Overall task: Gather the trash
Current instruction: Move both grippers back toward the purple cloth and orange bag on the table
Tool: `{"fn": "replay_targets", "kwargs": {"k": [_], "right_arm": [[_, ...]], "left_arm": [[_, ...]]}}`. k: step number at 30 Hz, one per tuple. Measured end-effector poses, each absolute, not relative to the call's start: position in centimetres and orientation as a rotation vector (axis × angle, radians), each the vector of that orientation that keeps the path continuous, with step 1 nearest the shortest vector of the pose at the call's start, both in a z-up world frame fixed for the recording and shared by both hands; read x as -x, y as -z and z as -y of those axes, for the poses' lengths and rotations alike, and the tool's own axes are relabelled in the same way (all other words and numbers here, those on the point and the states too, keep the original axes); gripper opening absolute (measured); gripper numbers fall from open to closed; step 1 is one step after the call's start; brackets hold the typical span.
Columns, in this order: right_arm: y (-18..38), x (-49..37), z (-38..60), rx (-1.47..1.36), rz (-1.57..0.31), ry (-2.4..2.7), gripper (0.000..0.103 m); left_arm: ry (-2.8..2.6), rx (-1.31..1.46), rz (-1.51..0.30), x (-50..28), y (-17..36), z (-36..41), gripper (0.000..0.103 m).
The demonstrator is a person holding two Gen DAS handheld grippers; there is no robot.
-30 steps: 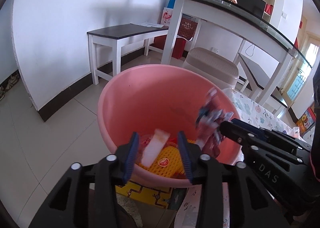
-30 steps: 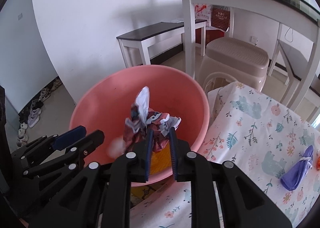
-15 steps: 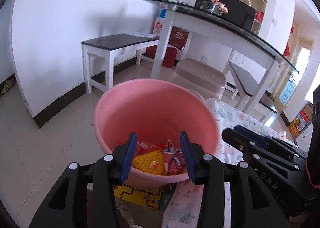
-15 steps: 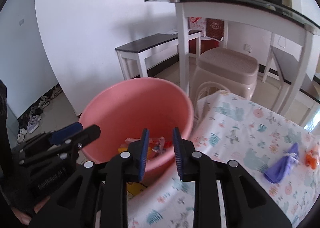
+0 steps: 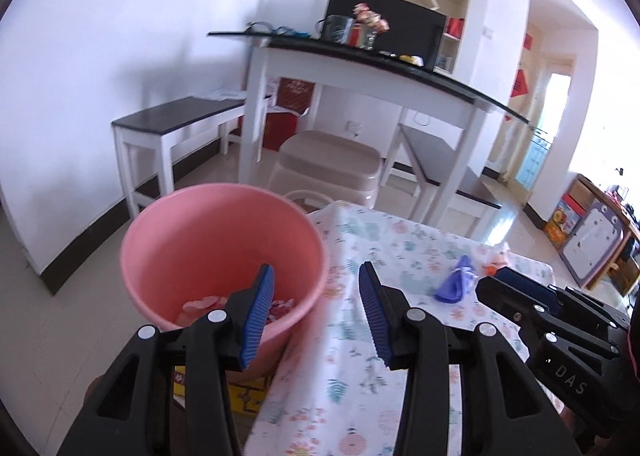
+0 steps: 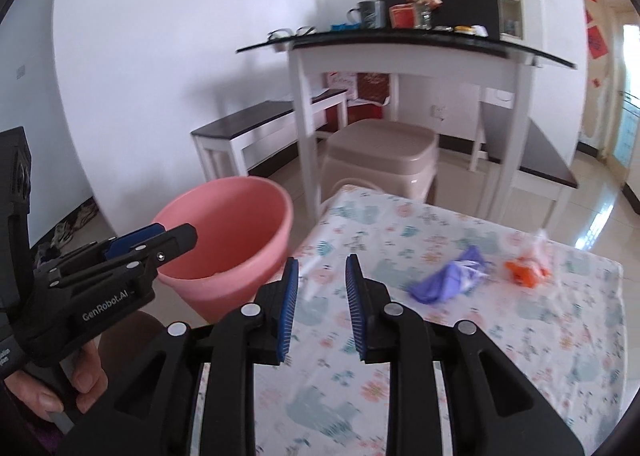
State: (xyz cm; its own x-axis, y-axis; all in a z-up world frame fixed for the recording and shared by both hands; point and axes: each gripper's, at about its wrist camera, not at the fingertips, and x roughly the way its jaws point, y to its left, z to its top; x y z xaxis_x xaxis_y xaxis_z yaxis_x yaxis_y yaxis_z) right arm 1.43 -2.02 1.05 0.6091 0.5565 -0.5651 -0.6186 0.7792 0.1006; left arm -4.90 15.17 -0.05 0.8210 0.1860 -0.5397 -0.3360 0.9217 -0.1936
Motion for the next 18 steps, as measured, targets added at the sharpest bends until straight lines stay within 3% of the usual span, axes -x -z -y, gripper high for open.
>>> {"fn": "replay_targets", "kwargs": {"k": [12, 18], "right_arm": [[-1.2, -2.9, 9.1, -0.014, -0.614, -0.566, 0.025], [-0.5, -4.9, 12.4, -0.073, -0.617, -0.498, 0.025]], "left_arm": [[-0.203, 0.242, -0.565, 3.1, -1.2, -11.7, 0.043], [-0.15, 0.213, -0.591, 1.4, -0.9, -10.2, 0.048]]}}
